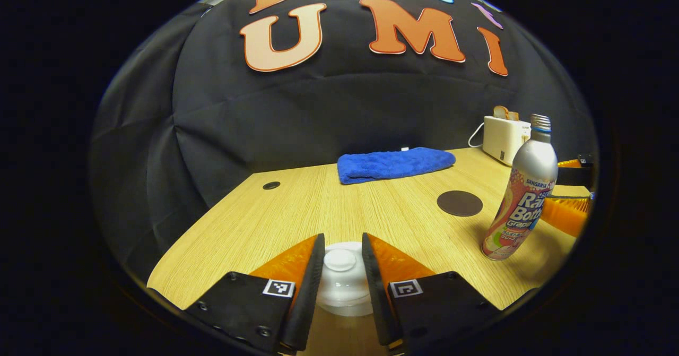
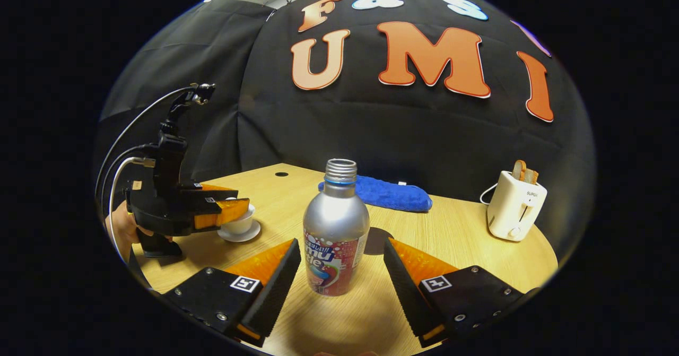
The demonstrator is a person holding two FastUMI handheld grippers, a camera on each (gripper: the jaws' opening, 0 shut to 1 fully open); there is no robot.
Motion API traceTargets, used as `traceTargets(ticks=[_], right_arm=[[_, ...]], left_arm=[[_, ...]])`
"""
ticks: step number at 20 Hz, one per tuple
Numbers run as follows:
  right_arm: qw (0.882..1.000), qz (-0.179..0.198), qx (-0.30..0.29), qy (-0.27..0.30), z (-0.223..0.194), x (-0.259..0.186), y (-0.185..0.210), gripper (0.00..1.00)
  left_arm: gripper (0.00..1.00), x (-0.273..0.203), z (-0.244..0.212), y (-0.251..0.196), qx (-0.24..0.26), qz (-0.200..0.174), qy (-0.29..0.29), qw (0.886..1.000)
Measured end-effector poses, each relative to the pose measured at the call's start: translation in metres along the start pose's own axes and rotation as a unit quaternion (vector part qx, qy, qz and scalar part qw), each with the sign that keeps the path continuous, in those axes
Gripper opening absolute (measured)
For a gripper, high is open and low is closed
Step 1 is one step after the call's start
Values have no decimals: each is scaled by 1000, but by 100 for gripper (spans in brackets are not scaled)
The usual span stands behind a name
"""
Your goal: Open the teacup lid with one hand, grasp the water bottle and pour water into the teacup with the other hand; after pouring, place the water bottle on the coaster and then close the teacup lid.
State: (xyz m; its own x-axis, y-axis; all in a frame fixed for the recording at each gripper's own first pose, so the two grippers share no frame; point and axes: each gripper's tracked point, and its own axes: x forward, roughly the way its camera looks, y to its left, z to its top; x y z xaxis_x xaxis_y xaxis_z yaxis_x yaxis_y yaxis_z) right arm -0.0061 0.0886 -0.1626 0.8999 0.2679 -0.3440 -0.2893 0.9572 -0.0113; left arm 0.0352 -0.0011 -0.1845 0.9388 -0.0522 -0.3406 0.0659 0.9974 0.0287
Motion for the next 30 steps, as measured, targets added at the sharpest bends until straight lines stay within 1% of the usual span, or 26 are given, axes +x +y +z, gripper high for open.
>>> traceTargets(ticks=[2, 3, 6, 7, 8, 9, 10, 12, 14, 15, 16, 17, 18, 19, 20, 22, 24, 27, 28, 29, 30], right_arm=[[1000, 1, -1, 2, -2, 1, 0, 95], [1000, 0, -1, 4, -2, 1, 0, 95], [1000, 4, 0, 11, -5, 4, 3, 95], [1000, 5, 0, 13, -6, 5, 3, 95], [1000, 7, 0, 18, -9, 8, 4, 94], [1000, 6, -1, 24, -12, 13, 5, 94], [1000, 5, -1, 30, -14, 17, 5, 94], [999, 4, 1, 42, -20, 24, 4, 94], [998, 2, 4, 60, -27, 29, 5, 94], [998, 3, 5, 69, -29, 31, 7, 94], [997, 4, 7, 77, -30, 32, 9, 94], [996, 7, 11, 83, -31, 35, 12, 93], [996, 8, 13, 90, -31, 34, 14, 88], [995, 10, 12, 95, -30, 34, 16, 79], [995, 10, 8, 98, -27, 34, 17, 81], [994, 10, -7, 106, -20, 38, 23, 80], [993, 5, -34, 111, -12, 38, 22, 80], [988, -5, -95, 125, -1, 39, 20, 80], [985, -9, -116, 125, 5, 39, 19, 80], [983, -12, -133, 126, 10, 42, 17, 79], [980, -11, -149, 131, 13, 44, 17, 80]], left_arm=[[32, 1, -3, -2, -2, -2, 2, 1000], [35, 0, -2, -1, -4, -3, 0, 1000], [35, 0, -1, -2, -7, -4, -2, 1000], [35, -1, 4, 1, -13, 5, -14, 1000], [27, -2, 7, 4, -22, 7, -24, 999], [26, -1, 7, 2, -24, 4, -25, 999], [23, -1, 6, 3, -24, 6, -26, 999], [26, -2, 12, 4, -26, 5, -33, 999], [26, -5, 17, 8, -30, 8, -40, 999], [23, -7, 20, 11, -32, 10, -43, 998], [23, -9, 22, 16, -34, 13, -47, 998], [26, -12, 25, 21, -35, 16, -49, 998], [26, -14, 26, 27, -35, 22, -51, 998], [26, -17, 26, 32, -35, 26, -51, 998], [26, -21, 28, 37, -38, 31, -51, 998], [26, -27, 25, 51, -41, 40, -49, 997], [26, -32, 22, 64, -41, 50, -46, 997], [26, -44, 17, 85, -50, 61, -46, 996], [23, -49, 14, 92, -51, 66, -46, 995], [26, -54, 13, 101, -54, 74, -48, 995], [26, -57, 11, 107, -56, 77, -50, 994]])
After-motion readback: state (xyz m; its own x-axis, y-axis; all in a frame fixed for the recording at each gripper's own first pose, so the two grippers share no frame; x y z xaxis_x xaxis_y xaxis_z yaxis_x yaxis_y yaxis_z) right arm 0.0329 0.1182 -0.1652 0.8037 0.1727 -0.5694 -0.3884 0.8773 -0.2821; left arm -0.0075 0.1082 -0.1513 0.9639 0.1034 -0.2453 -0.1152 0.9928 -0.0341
